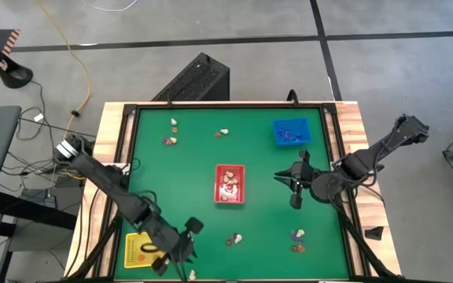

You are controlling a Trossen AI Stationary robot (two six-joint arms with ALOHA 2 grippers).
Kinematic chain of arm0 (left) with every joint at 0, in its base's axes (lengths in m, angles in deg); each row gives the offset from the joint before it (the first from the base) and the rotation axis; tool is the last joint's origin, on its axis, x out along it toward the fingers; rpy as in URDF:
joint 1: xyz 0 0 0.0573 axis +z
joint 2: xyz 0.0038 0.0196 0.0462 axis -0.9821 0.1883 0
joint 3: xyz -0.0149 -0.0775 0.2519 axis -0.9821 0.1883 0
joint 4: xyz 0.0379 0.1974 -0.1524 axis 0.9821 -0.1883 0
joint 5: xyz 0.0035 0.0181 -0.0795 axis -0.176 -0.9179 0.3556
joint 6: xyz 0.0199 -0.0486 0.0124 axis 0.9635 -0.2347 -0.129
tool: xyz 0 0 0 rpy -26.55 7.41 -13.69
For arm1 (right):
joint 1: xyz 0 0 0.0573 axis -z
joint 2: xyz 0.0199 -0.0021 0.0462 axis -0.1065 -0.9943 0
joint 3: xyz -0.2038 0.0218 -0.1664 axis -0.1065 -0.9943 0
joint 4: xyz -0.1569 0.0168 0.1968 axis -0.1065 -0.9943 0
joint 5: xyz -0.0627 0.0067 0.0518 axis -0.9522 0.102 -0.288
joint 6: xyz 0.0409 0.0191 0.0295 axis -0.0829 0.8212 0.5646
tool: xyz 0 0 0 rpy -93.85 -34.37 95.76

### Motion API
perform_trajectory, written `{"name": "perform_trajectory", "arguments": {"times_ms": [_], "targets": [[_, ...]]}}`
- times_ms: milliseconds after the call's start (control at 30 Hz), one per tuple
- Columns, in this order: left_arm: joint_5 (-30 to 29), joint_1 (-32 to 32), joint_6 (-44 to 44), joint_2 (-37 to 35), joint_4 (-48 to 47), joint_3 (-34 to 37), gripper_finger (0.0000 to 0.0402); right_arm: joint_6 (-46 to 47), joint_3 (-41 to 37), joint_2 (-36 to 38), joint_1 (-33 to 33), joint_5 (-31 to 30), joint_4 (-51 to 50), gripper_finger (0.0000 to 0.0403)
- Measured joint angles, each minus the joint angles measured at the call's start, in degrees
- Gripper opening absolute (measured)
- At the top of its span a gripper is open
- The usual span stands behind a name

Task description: Sort Halloween decoration

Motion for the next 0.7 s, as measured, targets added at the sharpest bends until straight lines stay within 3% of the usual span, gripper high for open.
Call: {"name": "perform_trajectory", "arguments": {"times_ms": [200,367,700], "targets": [[-0.4,-0.9,0.4,6.9,6.9,0.0,0.0073,-3.1,0.0,0.0,3.3,0.7,0.0,0.0081],[0.8,-1.3,0.4,10.7,8.1,-2.7,0.0106,-6.1,0.0,0.0,5.5,0.8,1.1,0.0081],[-0.1,-2.6,8.9,18.3,-17.4,-18.5,0.021,-7.5,0.0,0.0,8.4,0.9,2.9,0.0081]]}}
